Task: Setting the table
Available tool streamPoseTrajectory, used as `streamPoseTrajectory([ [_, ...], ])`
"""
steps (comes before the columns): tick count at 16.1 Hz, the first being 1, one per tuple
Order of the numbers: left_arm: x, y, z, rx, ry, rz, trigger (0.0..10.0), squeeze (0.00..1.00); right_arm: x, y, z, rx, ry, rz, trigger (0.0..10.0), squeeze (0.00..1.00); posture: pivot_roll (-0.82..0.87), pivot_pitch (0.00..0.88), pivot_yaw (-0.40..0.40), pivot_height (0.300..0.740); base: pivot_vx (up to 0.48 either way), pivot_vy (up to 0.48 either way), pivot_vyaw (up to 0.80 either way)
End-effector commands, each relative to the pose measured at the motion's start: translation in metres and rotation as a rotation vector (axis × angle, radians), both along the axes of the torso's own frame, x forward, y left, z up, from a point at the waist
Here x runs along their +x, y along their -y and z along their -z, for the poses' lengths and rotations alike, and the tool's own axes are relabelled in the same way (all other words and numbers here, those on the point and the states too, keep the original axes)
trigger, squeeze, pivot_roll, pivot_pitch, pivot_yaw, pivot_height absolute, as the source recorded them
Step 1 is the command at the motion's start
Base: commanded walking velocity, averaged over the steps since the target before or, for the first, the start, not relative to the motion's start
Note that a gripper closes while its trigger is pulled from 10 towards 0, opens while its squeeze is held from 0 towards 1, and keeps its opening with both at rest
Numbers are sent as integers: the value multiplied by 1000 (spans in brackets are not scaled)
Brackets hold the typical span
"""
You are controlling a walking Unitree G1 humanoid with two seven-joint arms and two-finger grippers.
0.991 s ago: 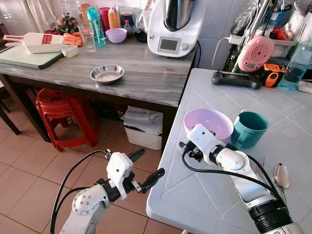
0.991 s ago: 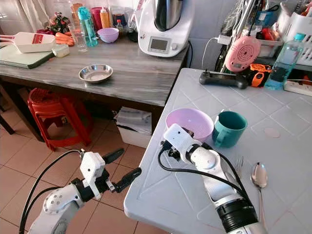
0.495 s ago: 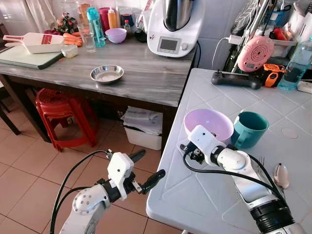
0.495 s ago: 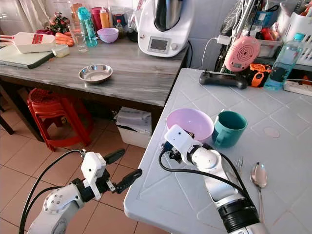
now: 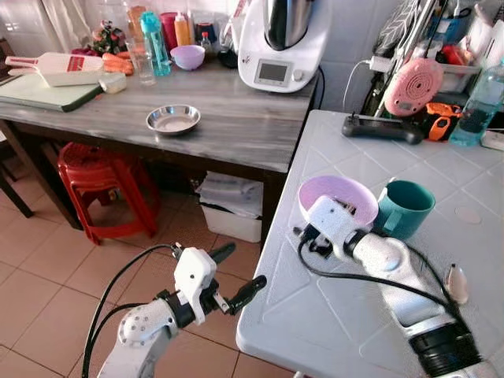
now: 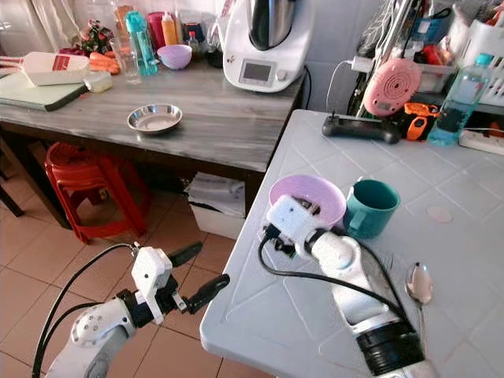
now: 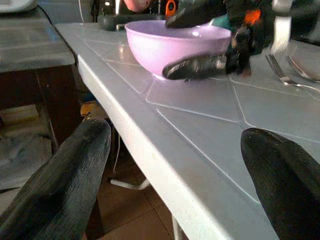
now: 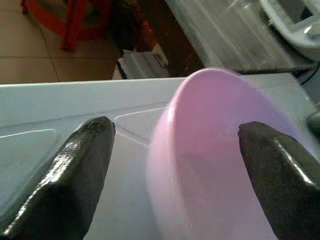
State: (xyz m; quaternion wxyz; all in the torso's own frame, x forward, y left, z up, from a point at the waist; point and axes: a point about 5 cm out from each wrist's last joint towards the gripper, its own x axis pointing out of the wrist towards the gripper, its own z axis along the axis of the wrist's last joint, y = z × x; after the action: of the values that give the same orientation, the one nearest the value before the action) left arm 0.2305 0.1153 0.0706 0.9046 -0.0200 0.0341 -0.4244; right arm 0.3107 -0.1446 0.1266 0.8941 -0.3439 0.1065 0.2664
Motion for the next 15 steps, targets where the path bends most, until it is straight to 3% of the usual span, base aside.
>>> streamPoseTrajectory([
  [1, 2, 0, 0, 11, 7, 5, 10000, 0, -5, -1, -2, -14, -26, -15, 10000, 0, 104, 0, 1, 740, 0, 0, 0],
  [2, 1, 0, 1, 12, 2, 4, 10000, 0, -8, 0, -1, -20, -47, -13, 4549, 0, 104, 0, 1, 740, 0, 0, 0],
  [3, 2, 0, 2, 12, 0, 5, 10000, 0, -11, 2, 1, -27, -63, -16, 0, 0, 101, 0, 2, 740, 0, 0, 0],
  [9, 4, 1, 5, 14, -6, 15, 10000, 0, -21, 4, 12, -51, -141, -32, 0, 0, 96, 0, 5, 740, 0, 0, 0],
  [15, 5, 1, 5, 13, -9, 10, 10000, 0, -16, 11, 10, -126, -102, -28, 0, 0, 103, 0, 2, 740, 0, 0, 0],
])
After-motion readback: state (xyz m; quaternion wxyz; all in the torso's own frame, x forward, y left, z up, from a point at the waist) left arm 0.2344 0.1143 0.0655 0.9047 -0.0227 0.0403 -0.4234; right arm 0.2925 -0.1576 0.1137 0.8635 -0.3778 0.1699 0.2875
